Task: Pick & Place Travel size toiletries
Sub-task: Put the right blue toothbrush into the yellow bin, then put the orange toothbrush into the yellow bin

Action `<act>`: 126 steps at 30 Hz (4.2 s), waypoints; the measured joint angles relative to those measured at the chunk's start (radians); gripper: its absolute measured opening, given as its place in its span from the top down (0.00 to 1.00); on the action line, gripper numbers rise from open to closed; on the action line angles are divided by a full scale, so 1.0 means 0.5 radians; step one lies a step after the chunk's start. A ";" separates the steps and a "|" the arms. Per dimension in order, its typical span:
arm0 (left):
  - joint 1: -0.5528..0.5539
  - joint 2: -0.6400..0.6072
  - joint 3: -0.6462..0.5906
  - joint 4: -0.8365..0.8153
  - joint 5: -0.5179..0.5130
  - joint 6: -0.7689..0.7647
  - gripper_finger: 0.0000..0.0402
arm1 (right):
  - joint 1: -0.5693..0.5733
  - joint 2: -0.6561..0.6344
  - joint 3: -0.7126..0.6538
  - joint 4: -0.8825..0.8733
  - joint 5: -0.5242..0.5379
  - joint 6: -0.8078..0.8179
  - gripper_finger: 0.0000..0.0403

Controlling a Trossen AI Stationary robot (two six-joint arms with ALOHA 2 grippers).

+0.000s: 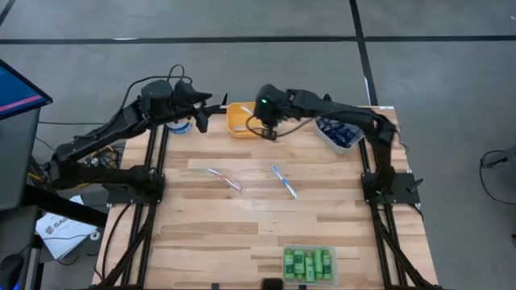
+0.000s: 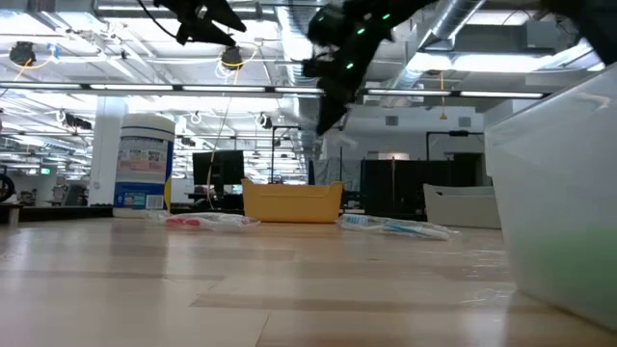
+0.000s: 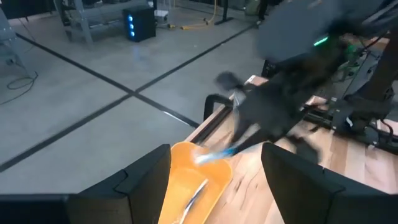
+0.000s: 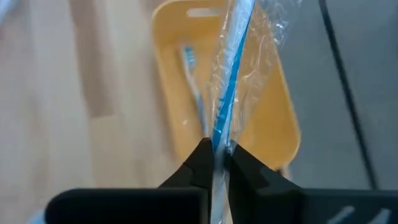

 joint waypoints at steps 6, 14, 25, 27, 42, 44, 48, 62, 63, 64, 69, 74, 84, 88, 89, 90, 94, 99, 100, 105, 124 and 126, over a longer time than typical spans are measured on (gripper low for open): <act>0.000 -0.042 0.000 -0.030 -0.008 -0.015 0.39 | -0.050 0.423 0.532 0.004 -0.004 -0.348 0.95; 0.000 -0.043 0.000 -0.044 -0.008 -0.066 0.39 | -0.133 0.715 0.855 -0.057 -0.008 -0.556 0.95; 0.000 -0.041 0.000 -0.046 -0.007 -0.111 0.39 | -0.174 0.761 0.812 -0.093 -0.034 -0.570 0.92; 0.000 -0.041 0.000 -0.046 -0.007 -0.108 0.39 | -0.174 0.783 0.804 -0.127 -0.048 -0.549 0.91; 0.000 -0.041 0.000 -0.047 0.001 -0.099 0.39 | -0.167 0.654 0.854 -0.302 -0.167 -0.384 0.44; 0.000 -0.041 0.000 -0.059 0.001 -0.098 0.39 | -0.156 0.553 0.861 -0.395 -0.183 -0.243 0.41; 0.000 -0.041 0.000 -0.211 0.149 -0.006 0.39 | -0.121 0.361 0.865 -0.686 -0.226 0.003 0.40; -0.464 0.104 -0.766 -0.258 0.358 0.481 0.39 | 0.104 -0.202 0.863 -1.095 -0.561 0.171 0.49; -0.475 0.128 -0.834 -0.194 0.357 0.483 0.39 | 0.130 -0.232 0.863 -1.095 -0.562 0.171 0.49; -0.485 0.157 -0.896 -0.133 0.354 0.488 0.39 | 0.153 -0.257 0.863 -1.096 -0.562 0.171 0.49; -0.507 0.350 -1.073 0.307 0.342 0.598 0.39 | 0.254 -0.344 0.863 -1.075 -0.562 0.220 0.50; -0.521 0.619 -1.084 0.432 0.497 0.748 0.39 | 0.292 -0.349 0.862 -1.100 -0.561 0.292 0.51; -0.575 1.013 -1.075 0.481 0.494 0.854 0.43 | 0.305 -0.349 0.862 -1.215 -0.557 0.433 0.52; -0.575 1.015 -1.076 0.481 0.423 0.843 0.58 | 0.329 -0.349 0.862 -1.271 -0.556 0.500 0.53; -0.576 1.005 -1.078 0.486 0.407 0.843 0.64 | 0.338 -0.349 0.862 -1.283 -0.556 0.507 0.53; -0.576 0.989 -1.078 0.484 0.396 0.844 0.69 | 0.348 -0.349 0.862 -1.296 -0.555 0.517 0.53; -0.578 0.946 -1.083 0.474 0.384 0.839 0.91 | 0.413 -0.349 0.862 -1.304 -0.556 0.538 0.55; -0.576 0.811 -1.054 0.456 0.334 0.663 0.94 | 0.493 -0.400 0.862 -1.300 -0.556 0.538 0.58; -0.576 0.762 -1.035 0.473 0.320 0.640 0.94 | 0.507 -0.426 0.862 -1.297 -0.556 0.538 0.58; -0.544 0.555 -0.893 0.523 0.214 0.691 0.96 | 0.526 -0.526 0.861 -1.303 -0.529 0.602 0.61; 0.110 1.260 -0.035 0.693 0.270 0.989 0.96 | 0.524 -0.674 0.862 -1.307 -0.487 0.691 0.68; 0.129 1.338 -0.003 0.693 0.271 1.008 0.96 | 0.529 -0.672 0.862 -1.317 -0.487 0.702 0.68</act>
